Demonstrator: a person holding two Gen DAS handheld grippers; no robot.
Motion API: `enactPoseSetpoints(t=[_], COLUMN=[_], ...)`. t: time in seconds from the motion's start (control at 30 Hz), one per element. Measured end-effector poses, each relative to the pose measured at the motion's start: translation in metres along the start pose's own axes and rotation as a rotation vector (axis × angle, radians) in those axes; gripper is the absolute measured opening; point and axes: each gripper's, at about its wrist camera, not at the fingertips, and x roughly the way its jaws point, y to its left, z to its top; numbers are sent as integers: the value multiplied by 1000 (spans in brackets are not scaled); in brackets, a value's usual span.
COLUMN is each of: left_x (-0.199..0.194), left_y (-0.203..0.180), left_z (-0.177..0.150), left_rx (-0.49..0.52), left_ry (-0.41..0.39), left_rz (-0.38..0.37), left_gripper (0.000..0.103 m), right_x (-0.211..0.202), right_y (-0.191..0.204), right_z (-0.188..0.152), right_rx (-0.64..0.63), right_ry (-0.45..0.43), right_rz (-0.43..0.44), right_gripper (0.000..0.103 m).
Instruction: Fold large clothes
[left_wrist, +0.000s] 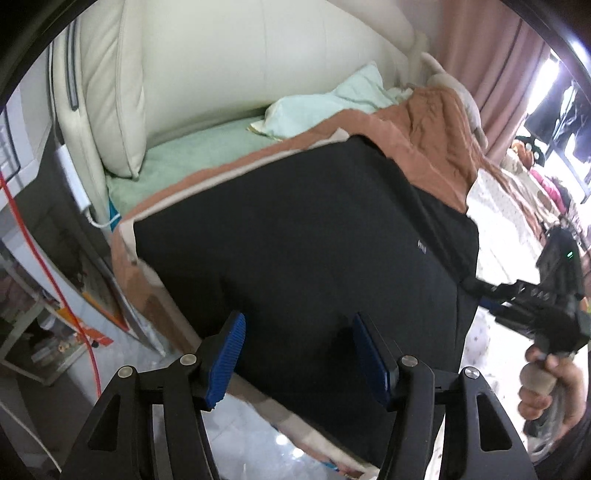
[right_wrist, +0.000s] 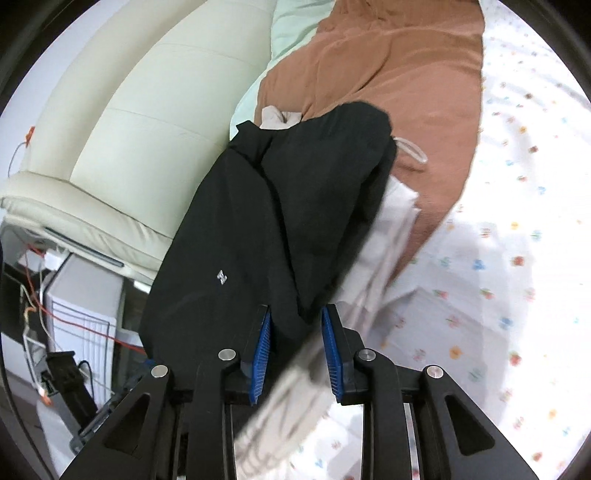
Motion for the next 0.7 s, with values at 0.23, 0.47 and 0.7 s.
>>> enactPoseSetpoints(t=[0.23, 0.47, 0.7], left_x=[-2, -12, -33], left_y=[-10, -19, -36], left_z=[-26, -49, -63], left_rx=[-12, -24, -12], left_ry=[43, 74, 58], left_rz=[-10, -18, -10], left_gripper=[62, 62, 62], right_x=[-35, -75, -112], right_y=[-4, -2, 3], right_z=[-10, -23, -45], right_rx=[-24, -71, -152], right_ry=[-24, -43, -52], right_rz=[-18, -36, -80], right_gripper=[25, 25, 38])
